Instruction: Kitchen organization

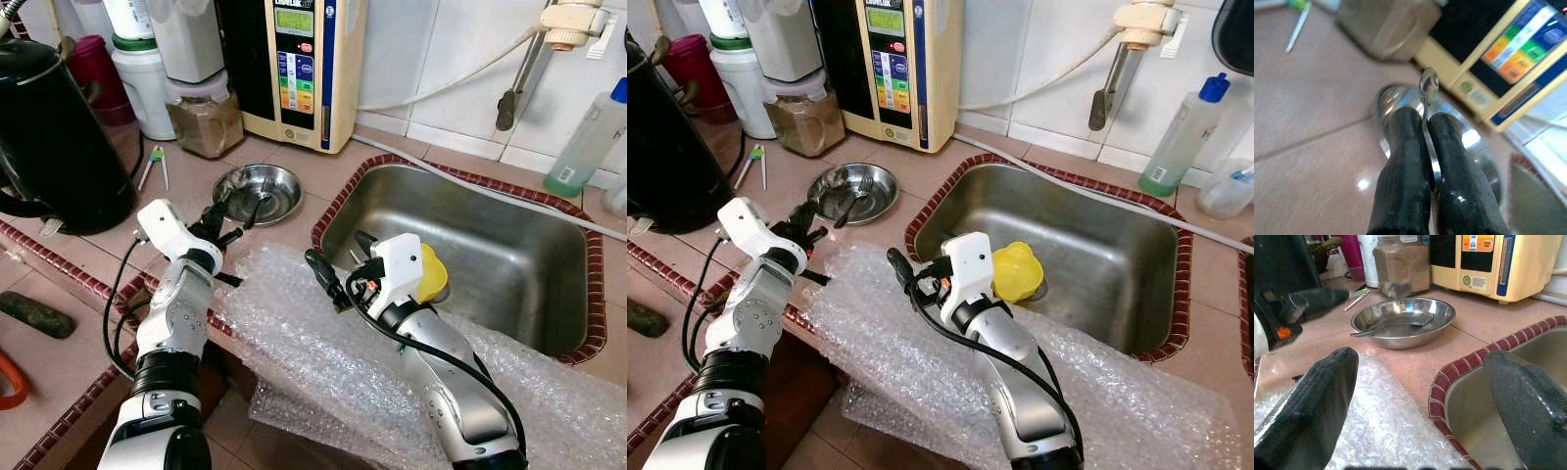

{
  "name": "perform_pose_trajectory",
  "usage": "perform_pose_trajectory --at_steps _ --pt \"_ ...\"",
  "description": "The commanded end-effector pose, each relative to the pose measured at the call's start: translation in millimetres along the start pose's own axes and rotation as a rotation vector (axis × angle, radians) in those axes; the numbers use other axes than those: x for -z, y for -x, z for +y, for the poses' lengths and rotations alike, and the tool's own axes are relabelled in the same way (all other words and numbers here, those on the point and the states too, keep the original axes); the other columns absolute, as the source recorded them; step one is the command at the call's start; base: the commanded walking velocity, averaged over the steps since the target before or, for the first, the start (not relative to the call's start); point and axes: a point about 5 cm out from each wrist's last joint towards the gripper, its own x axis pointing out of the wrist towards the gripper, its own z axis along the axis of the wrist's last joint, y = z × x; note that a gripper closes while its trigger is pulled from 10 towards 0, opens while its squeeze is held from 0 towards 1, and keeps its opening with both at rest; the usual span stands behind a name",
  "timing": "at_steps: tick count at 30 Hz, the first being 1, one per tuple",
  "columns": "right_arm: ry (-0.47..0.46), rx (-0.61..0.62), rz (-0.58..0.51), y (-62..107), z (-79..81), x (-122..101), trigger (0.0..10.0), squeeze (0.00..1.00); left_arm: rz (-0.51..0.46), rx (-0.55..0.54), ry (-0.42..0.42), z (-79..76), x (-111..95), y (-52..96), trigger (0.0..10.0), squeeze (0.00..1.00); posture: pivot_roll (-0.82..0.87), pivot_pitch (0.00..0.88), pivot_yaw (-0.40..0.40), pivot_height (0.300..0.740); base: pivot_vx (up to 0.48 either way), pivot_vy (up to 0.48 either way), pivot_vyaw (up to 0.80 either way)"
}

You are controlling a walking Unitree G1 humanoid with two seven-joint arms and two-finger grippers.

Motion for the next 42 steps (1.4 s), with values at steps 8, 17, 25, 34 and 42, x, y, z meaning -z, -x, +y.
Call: perform_pose_trajectory --at_steps 8,17,25,34,42 --pt "-0.016 0.037 -0.012 -0.8 -5.8 -2 10.0 0.00 -0.066 0.197 -0.073 -26.1 -15 0.6 0.0 0.00 -0.04 0.008 0.041 0.740 0.000 0.000 0.00" --pt "-0.186 0.137 -0.089 0.2 -26.0 -13 10.0 0.00 0.156 0.389 0.155 -42.5 13 9.4 0.0 0.00 -0.04 0.003 0.037 0.740 0.000 0.000 0.00" --pt "-0.544 0.181 -0.159 0.2 -35.9 -16 10.0 0.00 0.285 0.592 0.217 -65.9 26 23.3 0.0 0.00 -0.05 0.001 0.036 0.740 0.000 0.000 0.00" --pt "-0.761 0.174 -0.203 -9.0 -42.6 -19 10.0 0.00 0.460 0.828 0.280 -99.4 41 45.1 0.0 0.00 -0.05 0.009 0.043 0.740 0.000 0.000 0.00" --pt "-0.778 0.161 -0.214 -20.4 -43.7 -25 8.3 0.00 0.490 0.858 0.284 -104.3 43 50.0 0.0 0.00 -0.05 0.013 0.052 0.740 0.000 0.000 0.00"
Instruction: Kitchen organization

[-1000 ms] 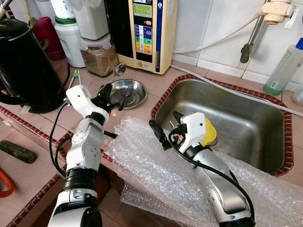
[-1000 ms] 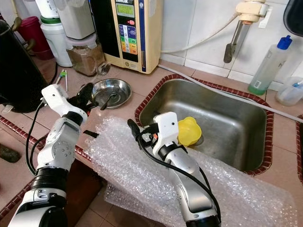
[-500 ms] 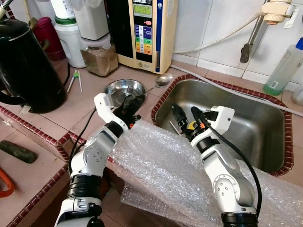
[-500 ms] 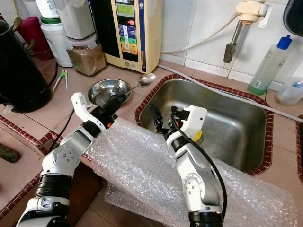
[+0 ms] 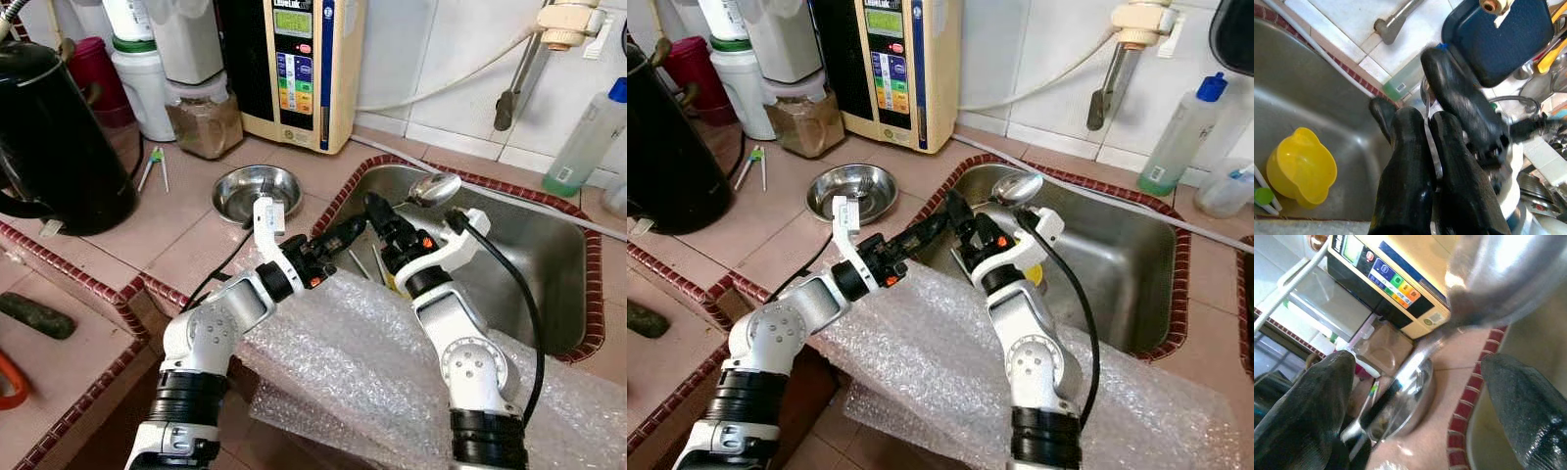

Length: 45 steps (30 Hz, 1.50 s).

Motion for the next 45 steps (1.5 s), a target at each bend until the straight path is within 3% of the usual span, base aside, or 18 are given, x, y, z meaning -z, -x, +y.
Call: perform_pose_trajectory --at_steps 1,10,18,45 --pt "-0.034 0.002 -0.014 -5.6 2.2 0 0.0 0.00 0.009 0.041 -0.004 -6.8 0 -1.3 0.0 0.00 -0.05 0.013 0.052 0.740 0.000 0.000 0.00" --pt "-0.084 0.054 -0.062 -13.3 -4.3 -7 0.0 0.00 0.009 0.027 -0.014 -5.9 -2 2.1 0.0 0.00 -0.05 0.013 0.052 0.740 0.000 0.000 0.00" --pt "-0.099 0.087 -0.070 -8.3 -12.9 -6 0.0 0.00 -0.004 0.003 -0.031 -1.3 -8 4.8 0.0 0.00 -0.03 0.016 0.051 0.740 0.000 0.000 0.00" --pt "-0.116 0.054 -0.081 1.8 -17.0 -15 0.0 0.00 -0.012 -0.051 -0.065 9.9 -14 12.0 0.0 0.00 -0.04 0.013 0.050 0.740 0.000 0.000 0.00"
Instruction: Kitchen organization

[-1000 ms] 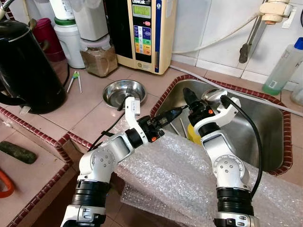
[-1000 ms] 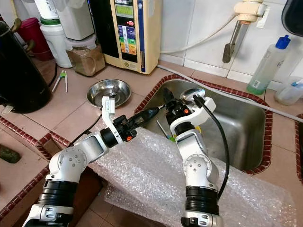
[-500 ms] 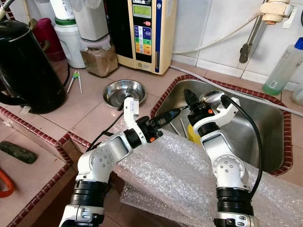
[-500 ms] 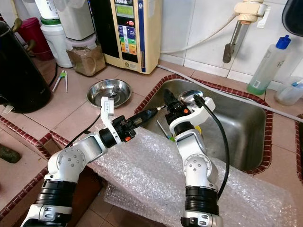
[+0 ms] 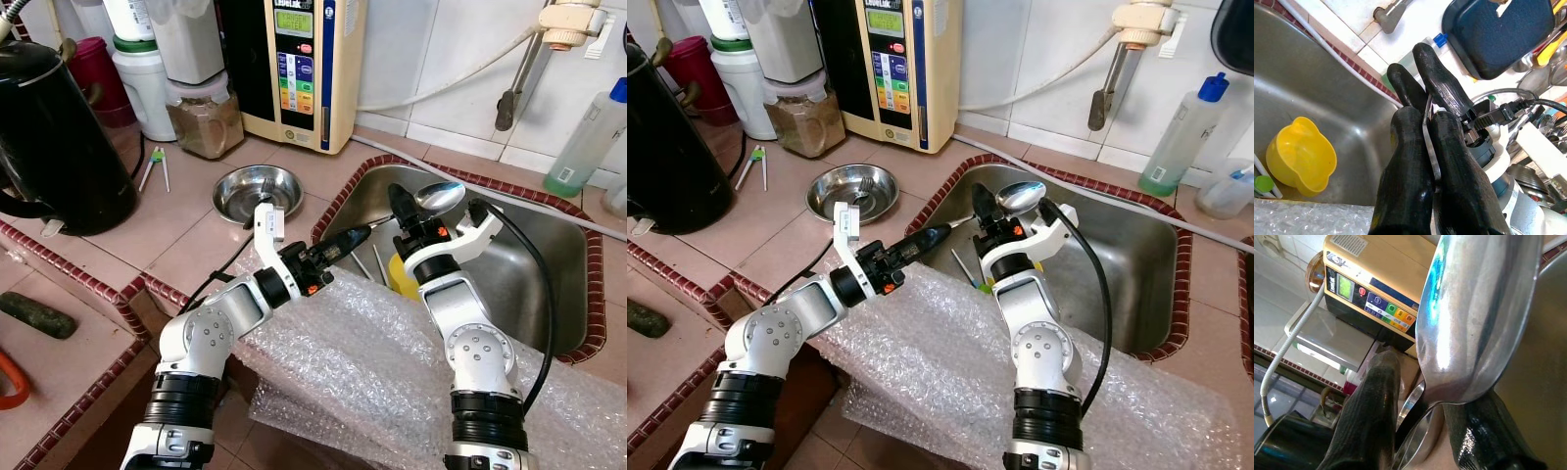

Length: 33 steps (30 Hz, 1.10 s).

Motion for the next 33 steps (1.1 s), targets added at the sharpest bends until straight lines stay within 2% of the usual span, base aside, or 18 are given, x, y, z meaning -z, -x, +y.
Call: perform_pose_trajectory --at_steps 1,2,3,4,5,6,7,11,18,21,22,24,25,27,29,30,31,33 --pt "0.040 0.030 0.003 4.9 -5.4 -2 0.0 0.00 -0.034 -0.045 -0.072 3.8 -15 4.7 0.0 0.00 -0.04 0.013 0.050 0.740 0.000 0.000 0.00" --pt "0.040 0.030 0.002 4.9 -5.5 -3 0.0 0.00 -0.032 -0.047 -0.076 3.9 -15 4.6 0.0 0.00 -0.04 0.013 0.050 0.740 0.000 0.000 0.00" --pt "0.014 0.036 -0.008 4.6 -5.7 -4 0.0 0.00 -0.029 -0.065 -0.089 5.6 -14 4.4 6.0 0.00 -0.03 0.010 0.051 0.740 0.000 0.000 0.00" --pt "0.007 0.041 -0.011 4.2 -6.2 -4 0.0 0.00 -0.019 -0.080 -0.106 6.9 -13 3.9 10.0 0.00 -0.03 0.010 0.051 0.740 0.000 0.000 0.00" --pt "0.010 0.043 -0.011 4.0 -6.5 -5 0.0 0.00 -0.012 -0.086 -0.115 7.3 -12 3.6 10.0 0.00 -0.03 0.010 0.051 0.740 0.000 0.000 0.00" --pt "0.012 0.049 -0.013 3.2 -7.3 -5 0.0 0.00 -0.002 -0.110 -0.132 9.5 -10 3.0 10.0 0.39 -0.03 0.010 0.051 0.740 0.000 0.000 0.00" --pt "0.014 0.058 -0.017 2.7 -8.4 -5 0.0 0.00 0.004 -0.135 -0.136 12.1 -8 3.2 10.0 1.00 -0.03 0.005 0.049 0.740 0.000 0.000 0.00" --pt "0.078 0.102 -0.028 -1.2 -13.5 -11 0.0 0.00 0.011 -0.192 -0.230 15.1 -11 1.9 10.0 1.00 -0.03 0.005 0.049 0.740 0.000 0.000 0.00" --pt "0.195 0.151 -0.040 -8.3 -22.1 -28 0.0 0.00 0.015 -0.185 -0.262 12.0 -15 -0.5 10.0 1.00 -0.03 0.011 0.056 0.740 0.000 0.000 0.00" --pt "0.257 0.207 -0.057 -13.2 -31.6 -39 0.0 0.00 0.037 -0.202 -0.304 14.2 -14 0.5 10.0 1.00 -0.03 0.011 0.056 0.740 0.000 0.000 0.00" --pt "0.315 0.262 -0.073 -16.1 -41.0 -48 0.0 0.00 0.058 -0.217 -0.358 16.4 -11 2.3 10.0 1.00 -0.03 0.011 0.056 0.740 0.000 0.000 0.00" --pt "0.331 0.275 -0.077 -16.5 -43.0 -49 0.0 0.00 0.063 -0.223 -0.373 17.1 -11 2.9 10.0 1.00 -0.03 0.011 0.056 0.740 0.000 0.000 0.00" --pt "0.395 0.308 -0.066 -18.0 -48.6 -53 0.0 0.00 0.094 -0.229 -0.404 19.0 -9 5.3 10.0 1.00 -0.02 0.017 0.059 0.740 0.000 0.000 0.00" --pt "0.432 0.321 -0.057 -18.5 -51.0 -54 0.0 0.00 0.105 -0.228 -0.419 19.6 -8 6.2 10.0 1.00 -0.02 0.017 0.059 0.740 0.000 0.000 0.00" --pt "0.489 0.362 -0.044 -18.7 -59.0 -57 0.0 0.00 0.132 -0.235 -0.459 21.7 -6 7.9 10.0 1.00 -0.02 0.017 0.059 0.740 0.000 0.000 0.00" --pt "0.543 0.421 -0.033 -16.7 -69.6 -58 0.0 0.00 0.155 -0.243 -0.493 24.2 -4 8.8 10.0 1.00 -0.02 0.014 0.053 0.740 0.000 0.000 0.00" --pt "0.543 0.421 -0.033 -16.7 -69.6 -58 0.0 0.00 0.155 -0.243 -0.493 24.2 -4 8.8 10.0 1.00 -0.02 0.014 0.053 0.740 0.000 0.000 0.00" --pt "0.563 0.480 -0.028 -12.0 -82.8 -57 0.0 0.00 0.189 -0.247 -0.532 27.0 0 9.9 10.0 1.00 -0.01 0.015 0.050 0.740 0.000 0.000 0.00"
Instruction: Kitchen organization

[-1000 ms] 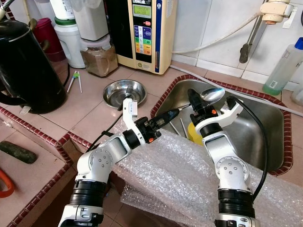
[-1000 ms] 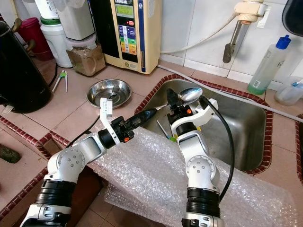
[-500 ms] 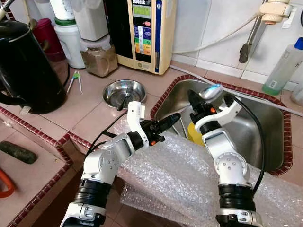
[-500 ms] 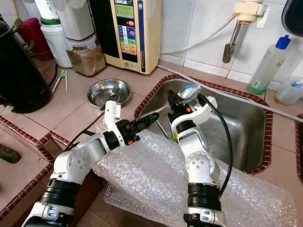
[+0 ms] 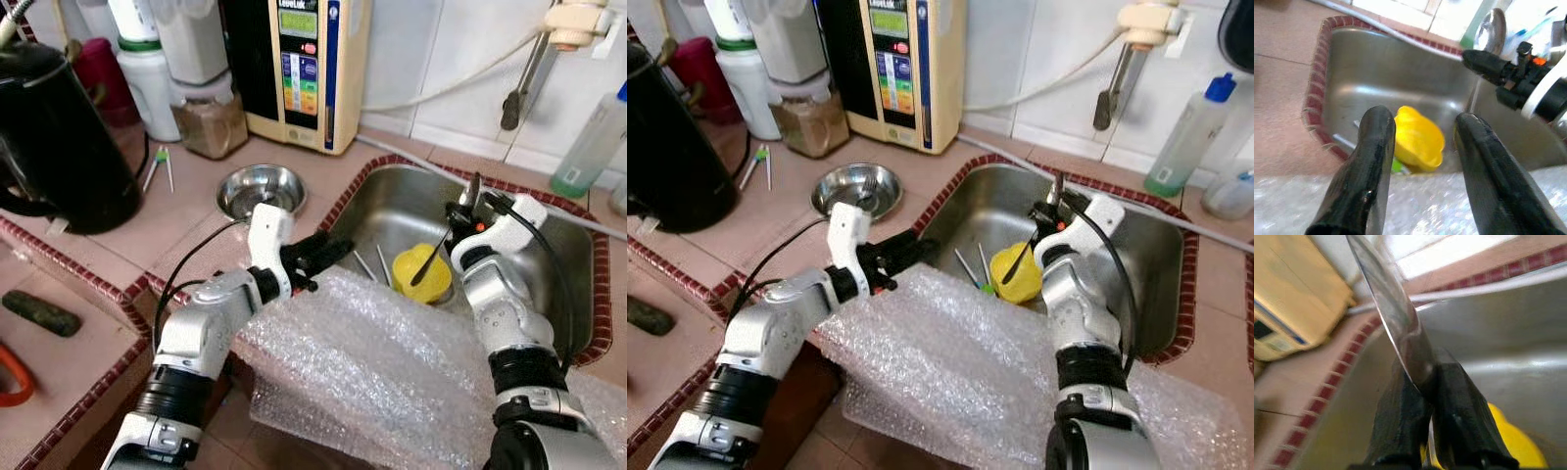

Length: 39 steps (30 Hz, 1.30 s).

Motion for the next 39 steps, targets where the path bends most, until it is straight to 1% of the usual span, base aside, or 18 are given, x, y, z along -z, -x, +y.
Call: perform_pose_trajectory --at_steps 1,5,10,11,13,14,15,16,17,20,24,28,29,30,31,33,36,39 --pt "0.025 0.040 0.007 -0.9 -7.0 4 0.0 0.00 0.030 -0.007 -0.041 2.9 5 2.5 10.0 1.00 -0.01 0.015 0.050 0.740 0.000 0.000 0.00" --pt "0.100 0.033 0.037 0.6 -12.6 13 0.0 0.00 0.047 0.002 -0.086 3.1 8 2.8 10.0 1.00 -0.01 0.015 0.050 0.740 0.000 0.000 0.00" --pt "0.102 0.053 0.051 3.4 -18.4 25 0.0 0.00 0.071 0.012 -0.121 3.3 12 3.0 10.0 1.00 -0.01 0.008 0.045 0.740 0.000 0.000 0.00" --pt "0.104 0.060 0.062 4.3 -19.6 29 0.0 0.00 0.058 0.003 -0.141 4.4 11 3.1 10.0 1.00 -0.01 0.009 0.047 0.740 0.000 0.000 0.00" --pt "0.129 0.056 0.077 5.7 -20.0 33 0.0 0.00 0.029 -0.022 -0.149 7.0 8 3.2 10.0 1.00 -0.01 0.009 0.047 0.740 0.000 0.000 0.00" --pt "0.135 0.058 0.081 6.2 -20.5 34 2.2 0.00 0.030 -0.025 -0.148 7.6 8 3.1 10.0 1.00 -0.01 0.009 0.047 0.740 0.000 0.000 0.00" --pt "0.138 0.060 0.083 6.4 -20.9 35 2.2 0.00 0.032 -0.026 -0.148 8.0 8 3.1 10.0 1.00 -0.01 0.009 0.047 0.740 0.000 0.000 0.00" --pt "0.131 0.064 0.085 7.1 -21.6 36 10.0 0.85 0.034 -0.034 -0.160 9.1 8 3.2 10.0 1.00 -0.01 0.010 0.048 0.740 0.000 0.000 0.00" --pt "0.130 0.069 0.087 7.8 -22.6 37 10.0 1.00 0.037 -0.034 -0.160 9.5 8 3.2 10.0 1.00 -0.01 0.010 0.048 0.740 0.000 0.000 0.00" --pt "0.112 0.061 0.089 8.9 -22.7 41 10.0 1.00 0.044 -0.031 -0.170 9.5 9 3.3 10.0 1.00 -0.01 0.013 0.051 0.740 0.000 0.000 0.00" --pt "0.129 0.072 0.079 12.5 -22.0 46 10.0 1.00 0.044 -0.030 -0.178 9.6 11 3.5 10.0 1.00 -0.01 0.014 0.051 0.740 0.000 0.000 0.00" --pt "0.145 0.004 0.084 21.6 -3.4 66 10.0 1.00 0.039 -0.036 -0.184 9.8 11 2.9 10.0 1.00 -0.01 0.015 0.049 0.740 0.000 0.000 0.00" --pt "0.145 0.004 0.084 21.6 -3.4 66 10.0 1.00 0.039 -0.036 -0.184 9.8 11 2.9 10.0 1.00 -0.01 0.015 0.049 0.740 0.000 0.000 0.00" --pt "0.153 -0.012 0.089 23.8 0.3 70 10.0 1.00 0.037 -0.038 -0.185 10.0 11 2.8 10.0 1.00 -0.01 0.015 0.049 0.740 0.000 0.000 0.00" --pt "0.180 -0.063 0.109 30.7 10.7 84 10.0 1.00 0.037 -0.039 -0.187 10.3 11 2.9 10.0 1.00 -0.02 0.018 0.052 0.740 0.000 0.000 0.00" --pt "0.205 -0.095 0.117 34.1 16.3 89 10.0 1.00 0.038 -0.040 -0.191 10.5 12 3.0 10.0 1.00 -0.02 0.018 0.052 0.740 0.000 0.000 0.00" --pt "0.205 -0.111 0.120 34.5 18.7 89 10.0 1.00 0.038 -0.041 -0.194 10.8 12 2.8 10.0 1.00 -0.02 0.018 0.052 0.740 0.000 0.000 0.00" --pt "0.207 -0.135 0.092 30.2 21.6 79 10.0 1.00 0.035 -0.044 -0.198 11.2 12 2.6 10.0 1.00 -0.02 0.019 0.055 0.740 0.000 0.000 0.00"
